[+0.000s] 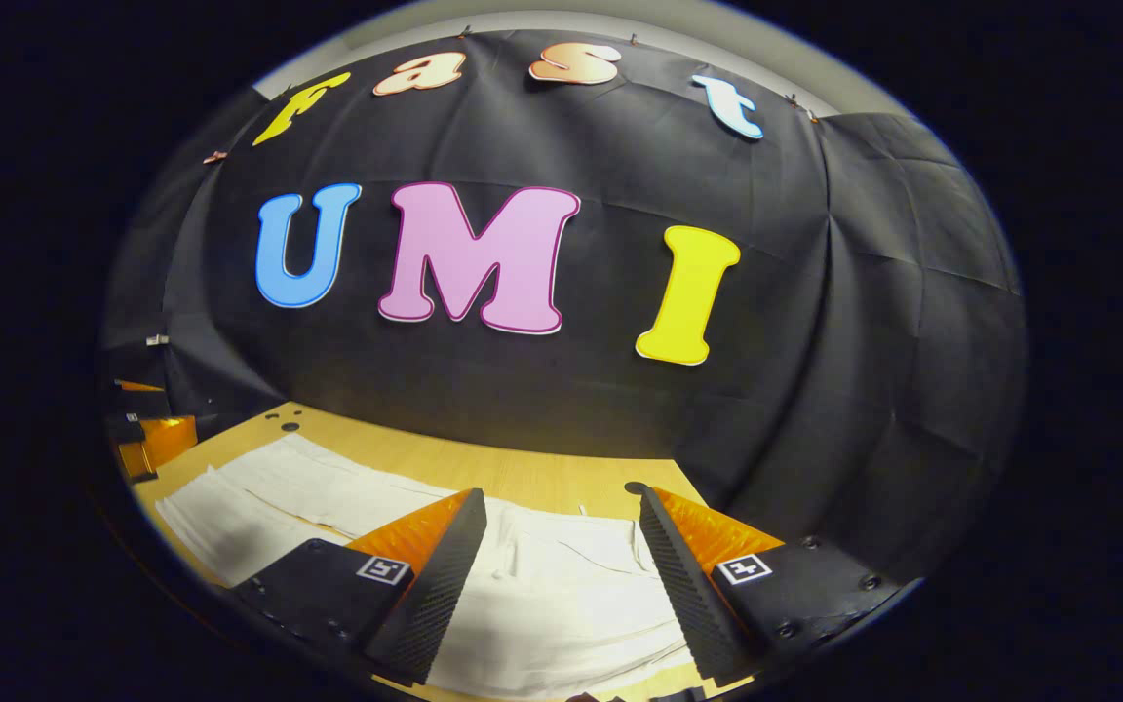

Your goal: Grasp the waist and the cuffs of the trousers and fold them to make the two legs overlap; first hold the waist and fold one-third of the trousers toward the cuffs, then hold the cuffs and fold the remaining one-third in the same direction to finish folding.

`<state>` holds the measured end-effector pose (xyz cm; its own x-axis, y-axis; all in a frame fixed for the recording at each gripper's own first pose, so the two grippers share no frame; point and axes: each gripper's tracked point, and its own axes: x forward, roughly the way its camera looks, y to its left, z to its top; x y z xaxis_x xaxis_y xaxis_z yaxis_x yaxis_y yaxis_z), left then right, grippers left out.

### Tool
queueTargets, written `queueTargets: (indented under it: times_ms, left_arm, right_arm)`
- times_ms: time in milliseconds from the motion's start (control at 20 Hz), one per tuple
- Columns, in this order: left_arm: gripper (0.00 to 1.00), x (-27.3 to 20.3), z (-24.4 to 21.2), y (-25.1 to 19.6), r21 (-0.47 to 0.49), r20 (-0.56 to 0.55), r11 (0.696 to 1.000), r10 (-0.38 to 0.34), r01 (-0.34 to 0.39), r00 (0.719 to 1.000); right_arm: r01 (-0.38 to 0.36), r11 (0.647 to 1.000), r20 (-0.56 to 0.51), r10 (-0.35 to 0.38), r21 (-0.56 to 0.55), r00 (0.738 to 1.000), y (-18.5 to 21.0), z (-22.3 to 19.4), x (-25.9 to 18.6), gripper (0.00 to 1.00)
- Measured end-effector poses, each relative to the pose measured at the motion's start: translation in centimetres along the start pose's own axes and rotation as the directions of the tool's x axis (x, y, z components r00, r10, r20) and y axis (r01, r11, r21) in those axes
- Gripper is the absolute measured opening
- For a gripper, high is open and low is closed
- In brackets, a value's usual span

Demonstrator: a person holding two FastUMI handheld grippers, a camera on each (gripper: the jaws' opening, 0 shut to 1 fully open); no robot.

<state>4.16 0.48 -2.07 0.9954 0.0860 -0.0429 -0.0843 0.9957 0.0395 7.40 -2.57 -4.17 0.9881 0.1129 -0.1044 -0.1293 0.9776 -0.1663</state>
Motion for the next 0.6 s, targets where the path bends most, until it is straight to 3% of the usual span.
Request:
queueTargets:
  times_ms: [250,450,600]
  left_arm:
    - [0.96,0.2,-1.4,0.8,-0.009,-0.038,0.999,0.051,-0.052,0.998]
    - [0.95,0.2,-3.8,0.9,-0.047,-0.105,0.994,0.095,-0.1,0.99]
    - [0.96,0.0,-4.9,0.3,-0.053,-0.125,0.99,0.123,-0.13,0.984]
  right_arm:
    - [-0.035,0.97,-0.019,0.031,-0.24,0.999,-3.7,-2.2,1.3,0.98]
    - [-0.122,0.905,-0.077,0.099,-0.408,0.992,-5.5,-5.9,1.5,0.97]
    - [-0.212,0.829,-0.133,0.167,-0.517,0.977,-6.4,-9.5,0.6,0.98]
